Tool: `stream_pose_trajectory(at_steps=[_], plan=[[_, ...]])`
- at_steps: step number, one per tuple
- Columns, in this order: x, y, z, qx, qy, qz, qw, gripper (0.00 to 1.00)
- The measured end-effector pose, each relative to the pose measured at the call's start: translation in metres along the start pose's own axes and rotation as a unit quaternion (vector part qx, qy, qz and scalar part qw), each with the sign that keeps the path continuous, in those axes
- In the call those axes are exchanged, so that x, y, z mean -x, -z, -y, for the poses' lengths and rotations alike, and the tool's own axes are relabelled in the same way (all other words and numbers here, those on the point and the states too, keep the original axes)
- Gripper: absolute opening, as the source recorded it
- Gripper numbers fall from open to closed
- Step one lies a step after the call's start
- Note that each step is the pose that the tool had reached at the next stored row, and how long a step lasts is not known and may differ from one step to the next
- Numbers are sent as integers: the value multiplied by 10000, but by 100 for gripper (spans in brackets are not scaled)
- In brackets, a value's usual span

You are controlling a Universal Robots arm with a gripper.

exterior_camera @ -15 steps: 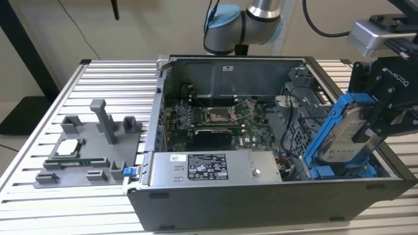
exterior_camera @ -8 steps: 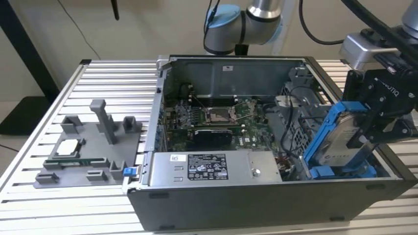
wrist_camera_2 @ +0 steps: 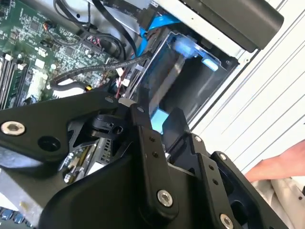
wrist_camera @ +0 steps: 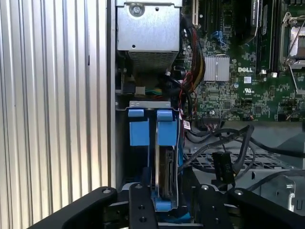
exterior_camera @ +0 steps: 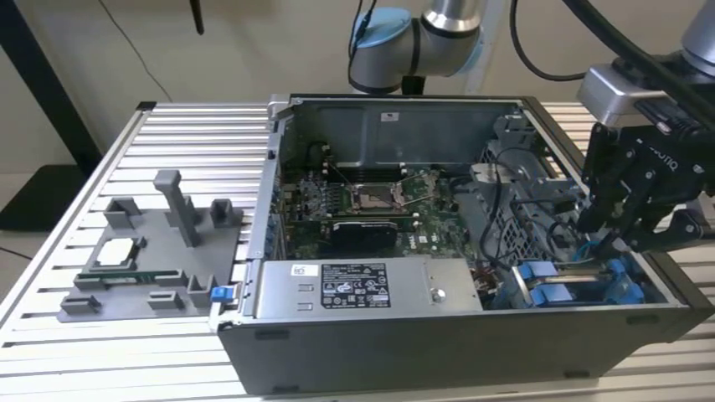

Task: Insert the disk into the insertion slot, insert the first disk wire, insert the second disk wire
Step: 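Insert the disk into the insertion slot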

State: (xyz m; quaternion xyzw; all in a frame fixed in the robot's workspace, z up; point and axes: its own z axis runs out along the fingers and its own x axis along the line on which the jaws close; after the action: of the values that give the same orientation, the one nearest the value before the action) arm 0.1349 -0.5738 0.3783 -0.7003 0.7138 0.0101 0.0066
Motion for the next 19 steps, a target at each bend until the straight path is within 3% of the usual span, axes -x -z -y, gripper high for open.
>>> stream_pose_trajectory(at_steps=[5, 11, 16, 19], plan=[[3, 115, -1, 11, 0, 1, 10000, 100], [4, 178, -48, 12, 0, 8, 10000, 100], [19, 300, -76, 12, 0, 8, 10000, 100], [40, 313, -128, 12, 0, 8, 10000, 100]])
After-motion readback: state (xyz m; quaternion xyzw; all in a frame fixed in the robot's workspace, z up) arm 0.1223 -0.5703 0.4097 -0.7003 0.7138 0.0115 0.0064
